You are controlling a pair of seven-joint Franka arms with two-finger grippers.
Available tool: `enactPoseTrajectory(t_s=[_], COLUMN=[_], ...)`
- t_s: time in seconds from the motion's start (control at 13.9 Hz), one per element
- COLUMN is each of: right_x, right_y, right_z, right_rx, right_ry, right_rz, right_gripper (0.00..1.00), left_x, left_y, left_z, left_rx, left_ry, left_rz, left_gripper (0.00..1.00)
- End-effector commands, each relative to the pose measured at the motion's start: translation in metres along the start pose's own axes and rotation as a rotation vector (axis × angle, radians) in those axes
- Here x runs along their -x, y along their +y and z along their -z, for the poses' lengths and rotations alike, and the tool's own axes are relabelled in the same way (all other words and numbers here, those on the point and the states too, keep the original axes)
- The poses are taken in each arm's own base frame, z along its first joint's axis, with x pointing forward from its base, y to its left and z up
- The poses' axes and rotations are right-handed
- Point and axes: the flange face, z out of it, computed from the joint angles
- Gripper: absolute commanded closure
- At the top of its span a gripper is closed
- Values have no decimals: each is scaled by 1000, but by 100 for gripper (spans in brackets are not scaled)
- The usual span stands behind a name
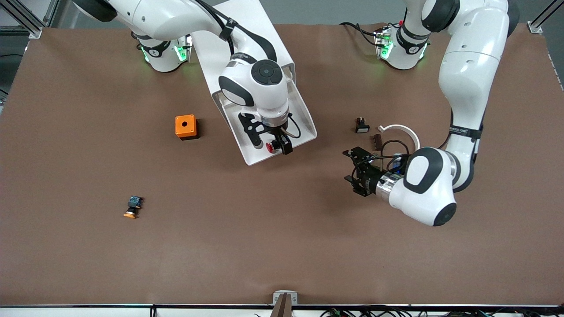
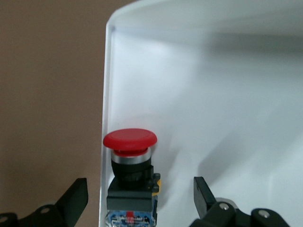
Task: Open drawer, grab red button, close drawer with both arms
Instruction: 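Grasp the red button in the drawer while the left gripper releases, then lift the red button out while the left gripper moves to drawer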
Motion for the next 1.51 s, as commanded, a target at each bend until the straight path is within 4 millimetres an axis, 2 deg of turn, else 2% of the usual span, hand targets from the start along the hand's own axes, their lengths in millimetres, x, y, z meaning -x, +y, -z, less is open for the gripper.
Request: enactPoseTrajectory(t_s=[0.0, 0.14, 0.29, 0.36, 0.5, 0.65, 0.79, 0.86, 0.94, 1.01, 1.15, 1.3, 1.44], right_x=[0, 1, 6, 8, 8, 9, 11, 10, 12, 12, 10, 1, -23], right_y=[-12, -16, -12, -10, -9, -8, -6, -5, -5, -5, -7, -12, -19], right_z=[16, 27, 24, 22, 20, 20, 16, 15, 16, 16, 18, 28, 50], right_rx=[-36, -48, -41, -38, -35, -34, -29, -28, -29, -30, -35, -44, -32], right_ry=[-2, -17, -17, -14, -11, -10, -5, -4, -4, -4, -4, -14, -36], right_rz=[-28, -28, -22, -16, -12, -8, 0, 0, 3, 3, 11, 10, 44], right_gripper=[5, 5, 8, 8, 13, 24, 40, 48, 59, 67, 86, 90, 91], left_x=[-8, -17, -16, -13, -8, 11, 34, 39, 45, 46, 59, 62, 72], left_y=[-13, -23, -39, -48, -57, -57, -54, -43, -37, -35, -43, -44, -44], left_z=[32, 63, 84, 91, 93, 86, 63, 45, 32, 29, 19, 17, 2], left_rx=[82, 147, 195, 231, 257, 308, 336, 330, 326, 333, 318, 315, 304], left_ry=[56, 71, 98, 145, 205, 203, 222, 236, 255, 278, 335, 339, 373], left_rz=[-102, -100, -109, -122, -171, -233, -327, -388, -458, -518, -673, -713, -841], left_gripper=[1, 1, 1, 1, 1, 1, 1, 1, 1, 1, 1, 1, 1])
